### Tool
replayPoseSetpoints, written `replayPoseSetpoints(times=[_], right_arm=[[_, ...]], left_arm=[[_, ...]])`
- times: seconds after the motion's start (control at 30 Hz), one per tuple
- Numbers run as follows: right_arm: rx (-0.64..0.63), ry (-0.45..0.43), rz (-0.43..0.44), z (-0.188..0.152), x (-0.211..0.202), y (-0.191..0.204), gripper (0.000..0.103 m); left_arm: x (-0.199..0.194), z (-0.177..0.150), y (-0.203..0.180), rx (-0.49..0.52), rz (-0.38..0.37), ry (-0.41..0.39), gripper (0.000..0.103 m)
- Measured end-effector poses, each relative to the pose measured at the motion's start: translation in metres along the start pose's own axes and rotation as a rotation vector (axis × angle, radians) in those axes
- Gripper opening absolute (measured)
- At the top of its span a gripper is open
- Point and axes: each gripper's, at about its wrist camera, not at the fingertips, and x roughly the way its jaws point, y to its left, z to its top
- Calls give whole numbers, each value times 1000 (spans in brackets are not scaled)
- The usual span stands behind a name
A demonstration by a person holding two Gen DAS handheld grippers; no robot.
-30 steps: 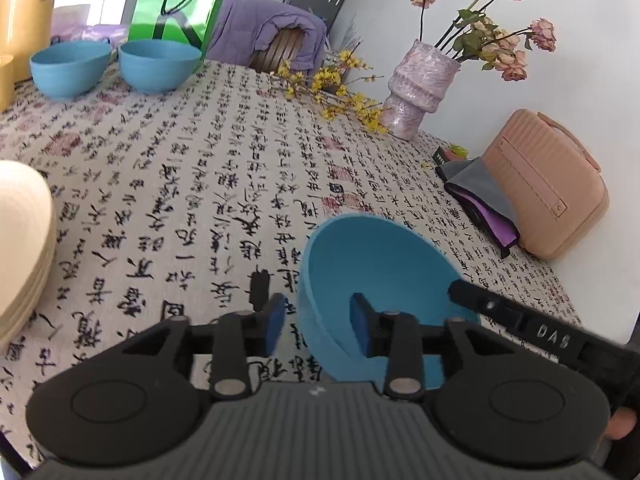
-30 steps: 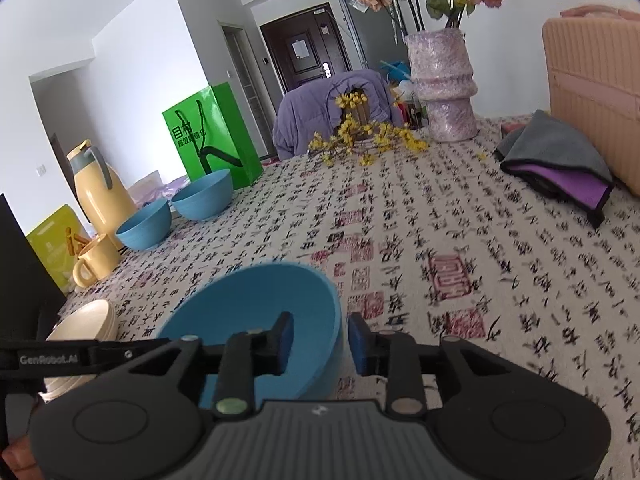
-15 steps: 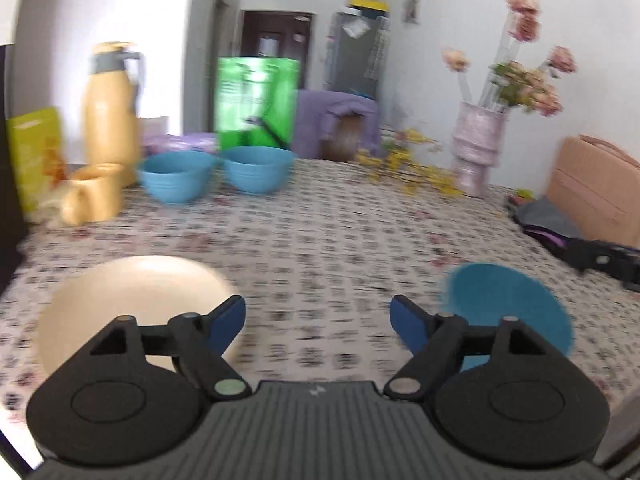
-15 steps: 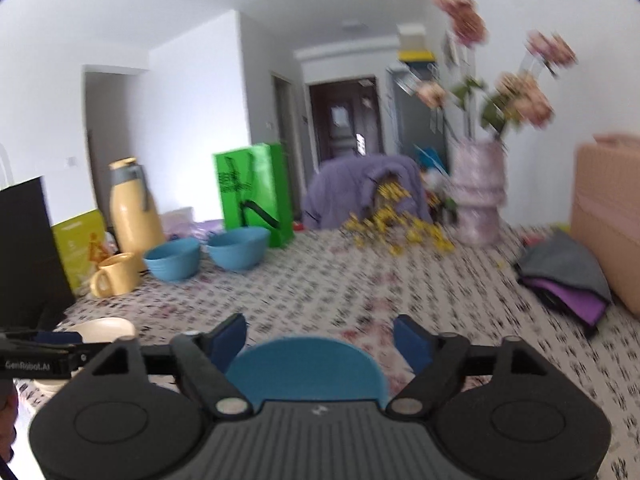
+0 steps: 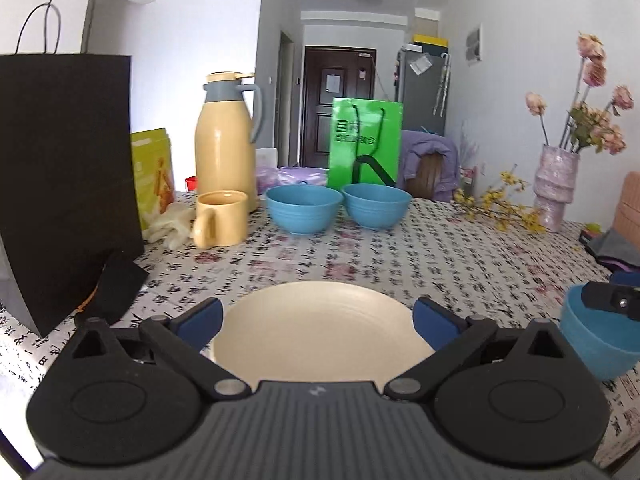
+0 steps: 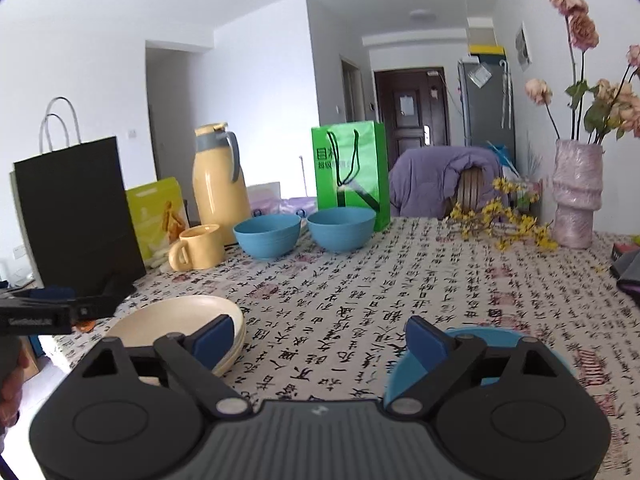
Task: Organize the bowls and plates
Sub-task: 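Lower the bowl onto the tablecloth and open both grippers, then move both grippers to the blue bowl beside the thermos and grip its rim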
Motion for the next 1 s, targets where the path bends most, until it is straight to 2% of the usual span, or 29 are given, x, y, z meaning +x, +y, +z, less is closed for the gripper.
replayPoseSetpoints(times=[0.23, 0.33, 0.4, 0.5, 0.57, 0.63, 0.7, 0.77, 0.83, 0.9, 0.97, 1.0], right_arm=[[59, 23, 11, 27, 49, 19, 92], [94, 22, 32, 47, 82, 24, 90], [159, 30, 25, 61, 111, 24, 86], [272, 56, 61, 80, 159, 24, 80], [322, 73, 76, 92, 193, 26, 79], [360, 92, 72, 100, 227, 29, 75], [388, 106, 62, 108, 263, 32, 73], [397, 124, 39, 112, 297, 34, 70], [408, 153, 36, 116, 328, 35, 63], [430, 187, 42, 119, 358, 33, 60], [443, 211, 44, 122, 383, 31, 58], [441, 223, 40, 123, 396, 30, 53]], left_arm=[[44, 33, 39, -72, 23, 19, 103], [76, 58, 55, -110, -31, 32, 103], [100, 74, 64, -116, -76, 32, 103], [143, 99, 74, -96, -108, 27, 103], [177, 116, 84, -106, -135, 51, 101], [211, 129, 91, -116, -155, 74, 92], [245, 142, 96, -112, -145, 98, 88], [278, 152, 101, -126, -127, 119, 79], [313, 161, 104, -150, -146, 171, 67], [349, 171, 104, -164, -151, 213, 59], [380, 179, 102, -147, -122, 242, 55], [395, 180, 102, -137, -121, 262, 54]])
